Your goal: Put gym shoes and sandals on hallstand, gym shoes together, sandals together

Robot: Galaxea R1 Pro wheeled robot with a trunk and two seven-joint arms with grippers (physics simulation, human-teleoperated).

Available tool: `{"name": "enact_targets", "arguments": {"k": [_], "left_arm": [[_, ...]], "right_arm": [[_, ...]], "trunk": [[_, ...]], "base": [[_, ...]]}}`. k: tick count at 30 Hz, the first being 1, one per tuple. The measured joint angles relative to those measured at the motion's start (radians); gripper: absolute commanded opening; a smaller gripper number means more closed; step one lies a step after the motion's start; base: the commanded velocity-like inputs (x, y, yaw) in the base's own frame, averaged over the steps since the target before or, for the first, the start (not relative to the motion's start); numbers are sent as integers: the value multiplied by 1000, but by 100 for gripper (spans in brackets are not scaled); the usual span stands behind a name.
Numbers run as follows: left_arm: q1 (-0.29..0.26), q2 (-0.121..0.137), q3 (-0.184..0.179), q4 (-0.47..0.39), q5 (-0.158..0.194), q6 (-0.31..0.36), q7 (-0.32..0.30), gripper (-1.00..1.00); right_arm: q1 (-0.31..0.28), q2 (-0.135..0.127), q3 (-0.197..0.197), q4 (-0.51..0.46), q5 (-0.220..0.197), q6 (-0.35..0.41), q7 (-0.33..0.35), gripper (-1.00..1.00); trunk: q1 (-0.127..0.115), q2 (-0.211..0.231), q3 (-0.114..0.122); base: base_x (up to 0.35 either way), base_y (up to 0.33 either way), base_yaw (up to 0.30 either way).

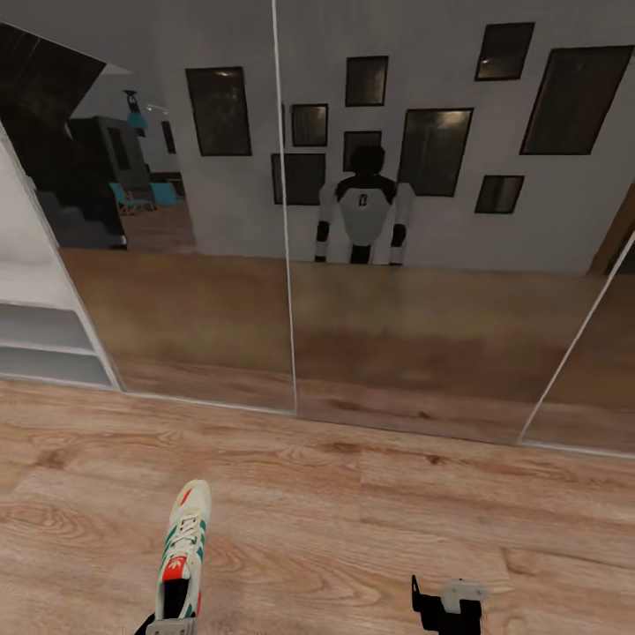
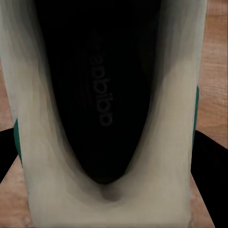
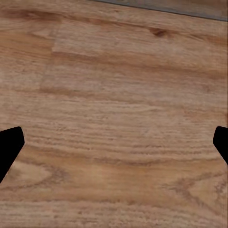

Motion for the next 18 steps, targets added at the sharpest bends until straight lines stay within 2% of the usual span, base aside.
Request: {"name": "enact_targets", "arguments": {"k": [18], "left_arm": [[0, 0, 0, 0, 0, 0, 0, -100]], "right_arm": [[0, 0, 0, 0, 0, 0, 0, 100]], "trunk": [[0, 0, 0]], "base": [[0, 0, 285]]}}
